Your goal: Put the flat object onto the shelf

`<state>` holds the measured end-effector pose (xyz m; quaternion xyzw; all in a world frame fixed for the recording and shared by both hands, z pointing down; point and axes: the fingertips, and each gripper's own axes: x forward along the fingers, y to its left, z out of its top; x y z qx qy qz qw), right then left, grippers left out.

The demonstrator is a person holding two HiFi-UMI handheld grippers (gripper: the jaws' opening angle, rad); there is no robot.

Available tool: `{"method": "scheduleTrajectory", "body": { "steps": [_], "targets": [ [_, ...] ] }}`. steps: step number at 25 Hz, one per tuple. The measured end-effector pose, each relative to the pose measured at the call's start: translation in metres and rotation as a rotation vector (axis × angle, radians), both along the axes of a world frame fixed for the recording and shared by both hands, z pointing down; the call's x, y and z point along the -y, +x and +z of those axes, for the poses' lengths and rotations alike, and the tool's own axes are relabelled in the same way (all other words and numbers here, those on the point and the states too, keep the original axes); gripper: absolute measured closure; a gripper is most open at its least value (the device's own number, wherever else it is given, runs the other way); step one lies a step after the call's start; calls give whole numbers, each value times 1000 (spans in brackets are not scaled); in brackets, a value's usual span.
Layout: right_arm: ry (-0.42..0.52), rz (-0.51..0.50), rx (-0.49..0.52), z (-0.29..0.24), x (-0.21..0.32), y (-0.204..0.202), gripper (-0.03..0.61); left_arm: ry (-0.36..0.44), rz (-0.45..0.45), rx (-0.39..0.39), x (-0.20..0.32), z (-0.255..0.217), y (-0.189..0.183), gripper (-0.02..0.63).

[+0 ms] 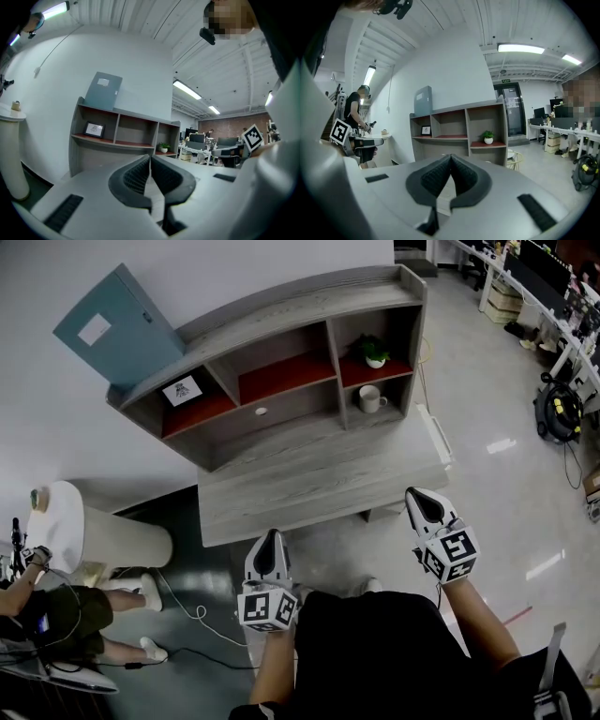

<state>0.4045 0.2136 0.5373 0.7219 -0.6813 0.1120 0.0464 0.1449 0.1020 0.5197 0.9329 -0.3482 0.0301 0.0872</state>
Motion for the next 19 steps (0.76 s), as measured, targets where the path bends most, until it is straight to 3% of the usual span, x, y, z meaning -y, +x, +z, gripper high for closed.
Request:
{"method": "scheduleTrajectory", "body": {
  "steps": [19],
  "targets": [
    [-9,28,-13,19,-23,10,578,-41,-9,17,-3,27,-8,597]
  ]
}}
